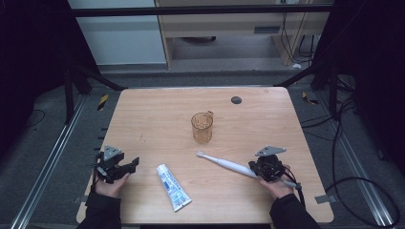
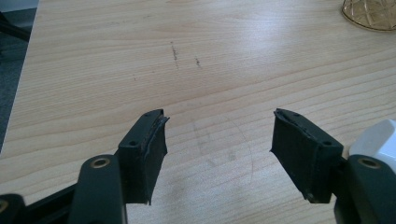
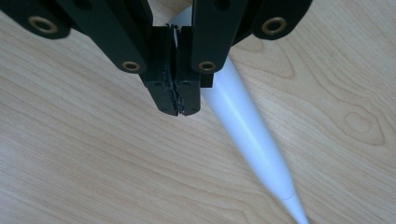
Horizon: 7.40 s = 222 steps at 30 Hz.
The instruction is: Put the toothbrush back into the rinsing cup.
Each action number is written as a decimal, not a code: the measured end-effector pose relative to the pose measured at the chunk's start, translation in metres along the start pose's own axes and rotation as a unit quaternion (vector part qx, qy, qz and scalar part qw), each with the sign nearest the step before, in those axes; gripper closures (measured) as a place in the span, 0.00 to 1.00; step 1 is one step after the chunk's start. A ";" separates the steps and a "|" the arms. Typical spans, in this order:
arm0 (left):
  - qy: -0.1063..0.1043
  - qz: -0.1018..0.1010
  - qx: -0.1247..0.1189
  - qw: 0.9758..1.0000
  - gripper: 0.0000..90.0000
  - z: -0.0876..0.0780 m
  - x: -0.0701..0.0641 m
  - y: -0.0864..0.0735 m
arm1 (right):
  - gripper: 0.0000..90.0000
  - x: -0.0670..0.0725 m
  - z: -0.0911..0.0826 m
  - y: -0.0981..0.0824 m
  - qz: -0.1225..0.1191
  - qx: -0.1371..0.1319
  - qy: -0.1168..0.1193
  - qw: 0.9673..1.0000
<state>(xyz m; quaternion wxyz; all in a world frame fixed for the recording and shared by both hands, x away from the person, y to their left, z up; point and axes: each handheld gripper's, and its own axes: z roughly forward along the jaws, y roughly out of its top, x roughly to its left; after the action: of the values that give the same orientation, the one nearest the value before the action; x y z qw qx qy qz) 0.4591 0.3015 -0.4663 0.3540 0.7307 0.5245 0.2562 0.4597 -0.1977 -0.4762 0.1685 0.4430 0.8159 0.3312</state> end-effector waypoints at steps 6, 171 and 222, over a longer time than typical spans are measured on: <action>0.000 0.000 0.000 1.000 0.38 0.000 0.000 0.000 | 0.97 0.003 -0.004 -0.003 -0.003 -0.003 0.005 1.000; 0.000 0.021 0.016 1.000 0.38 0.006 -0.001 0.000 | 0.68 0.038 0.075 0.097 -0.073 0.190 0.066 0.977; -0.001 0.022 0.016 1.000 0.38 0.006 -0.002 0.000 | 0.75 0.035 0.017 0.111 -0.037 0.068 0.078 0.994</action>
<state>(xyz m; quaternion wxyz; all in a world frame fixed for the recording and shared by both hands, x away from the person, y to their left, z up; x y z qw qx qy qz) 0.4634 0.2979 -0.4700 0.3368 0.7479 0.5123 0.2547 0.5177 -0.1184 -0.4113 0.0864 0.3963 0.8627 0.3021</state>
